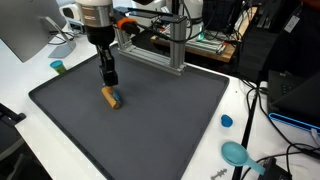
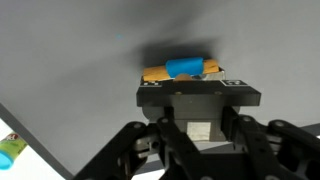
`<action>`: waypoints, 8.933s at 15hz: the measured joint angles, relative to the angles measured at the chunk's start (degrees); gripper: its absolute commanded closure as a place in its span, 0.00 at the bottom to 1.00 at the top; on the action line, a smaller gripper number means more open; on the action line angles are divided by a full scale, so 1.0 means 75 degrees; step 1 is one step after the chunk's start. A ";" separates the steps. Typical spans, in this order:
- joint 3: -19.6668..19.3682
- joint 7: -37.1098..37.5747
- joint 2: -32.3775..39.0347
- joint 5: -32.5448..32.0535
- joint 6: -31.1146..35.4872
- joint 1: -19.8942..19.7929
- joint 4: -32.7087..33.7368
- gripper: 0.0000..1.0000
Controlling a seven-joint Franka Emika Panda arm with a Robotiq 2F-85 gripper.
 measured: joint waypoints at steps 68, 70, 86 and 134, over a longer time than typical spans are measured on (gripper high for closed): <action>0.1360 -0.6518 -0.2692 -0.1101 -0.0361 -0.0448 -0.2402 0.79; 0.1312 -0.7567 -0.2965 -0.1101 -0.0359 -0.0611 -0.2642 0.79; 0.1124 -1.0897 -0.3395 -0.1304 -0.0127 -0.0785 -0.3021 0.79; 0.1123 -1.2390 -0.2247 -0.1321 -0.1087 -0.1018 -0.1387 0.79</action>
